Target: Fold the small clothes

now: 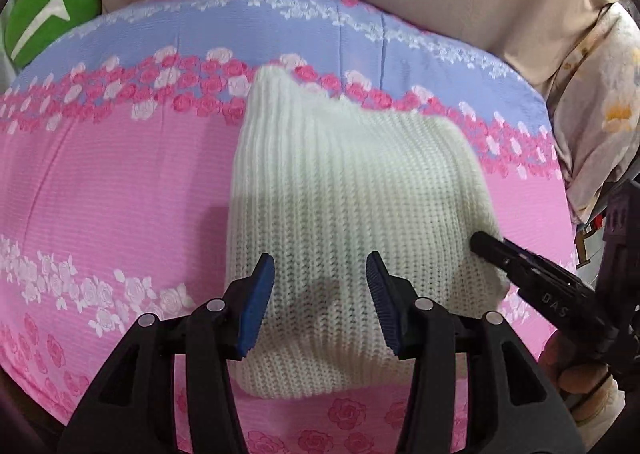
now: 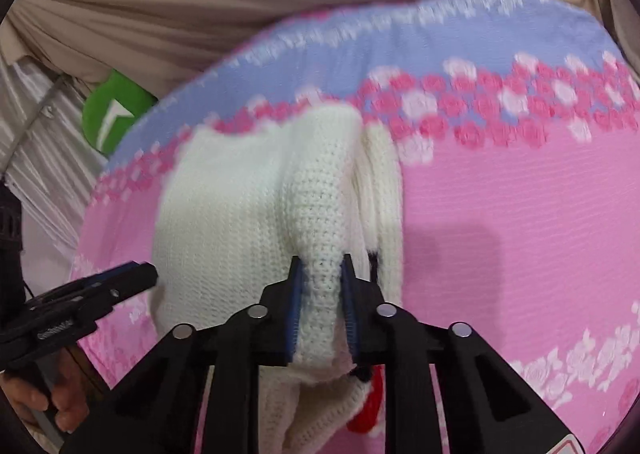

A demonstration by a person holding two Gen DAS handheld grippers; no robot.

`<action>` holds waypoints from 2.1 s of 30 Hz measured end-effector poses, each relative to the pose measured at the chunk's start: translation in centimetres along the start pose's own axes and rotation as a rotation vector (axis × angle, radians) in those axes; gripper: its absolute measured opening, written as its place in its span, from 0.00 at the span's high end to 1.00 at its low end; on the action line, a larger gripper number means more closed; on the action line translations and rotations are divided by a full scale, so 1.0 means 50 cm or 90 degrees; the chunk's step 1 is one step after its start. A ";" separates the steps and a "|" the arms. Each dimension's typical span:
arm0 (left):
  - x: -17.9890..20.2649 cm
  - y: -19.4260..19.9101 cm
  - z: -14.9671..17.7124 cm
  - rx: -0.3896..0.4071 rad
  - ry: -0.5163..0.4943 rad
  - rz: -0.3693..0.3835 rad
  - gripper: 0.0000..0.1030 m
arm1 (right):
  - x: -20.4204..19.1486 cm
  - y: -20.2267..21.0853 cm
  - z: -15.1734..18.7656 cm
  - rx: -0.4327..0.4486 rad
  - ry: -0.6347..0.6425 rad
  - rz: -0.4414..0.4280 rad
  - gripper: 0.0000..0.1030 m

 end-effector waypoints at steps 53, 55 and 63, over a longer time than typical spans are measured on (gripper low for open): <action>0.307 -0.237 -0.157 -0.075 -0.227 0.010 0.75 | 0.053 0.038 0.228 -0.046 -0.139 0.036 0.87; 0.313 -0.257 -0.150 -0.060 -0.223 -0.008 0.80 | 0.048 0.070 0.214 -0.004 -0.130 0.034 0.88; 0.341 -0.303 -0.183 -0.053 -0.227 -0.047 0.85 | 0.101 0.017 0.247 -0.055 -0.144 0.047 0.89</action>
Point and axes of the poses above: each gripper's, at about its wrist camera, not at the fingertips, and y roughly against the way its jaws point, x to its right, z to its underside, the point moved 2 cm from there along -y, roughly the way its jaws point, and after that the axes turned 1 degree about y, right-handed, at the moved point
